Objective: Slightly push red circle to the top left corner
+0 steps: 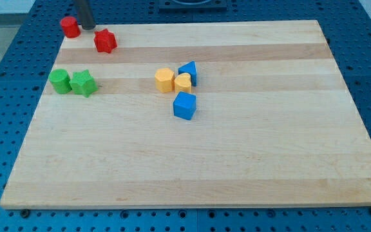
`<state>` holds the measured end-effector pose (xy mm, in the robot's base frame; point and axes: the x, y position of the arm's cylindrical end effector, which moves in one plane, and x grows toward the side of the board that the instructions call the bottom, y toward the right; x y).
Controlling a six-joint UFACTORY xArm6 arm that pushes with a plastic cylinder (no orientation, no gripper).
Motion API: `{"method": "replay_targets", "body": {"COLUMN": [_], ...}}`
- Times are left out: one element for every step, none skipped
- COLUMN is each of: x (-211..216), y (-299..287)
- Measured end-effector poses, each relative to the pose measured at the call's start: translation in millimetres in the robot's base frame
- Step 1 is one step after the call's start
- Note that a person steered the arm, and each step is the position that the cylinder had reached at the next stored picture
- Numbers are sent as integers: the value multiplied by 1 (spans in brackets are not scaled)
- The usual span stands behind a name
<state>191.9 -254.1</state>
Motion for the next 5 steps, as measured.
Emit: {"method": "replay_targets", "body": {"x": [0,0,3,16,33], "y": [-12,-14,-14,-14,-14]}}
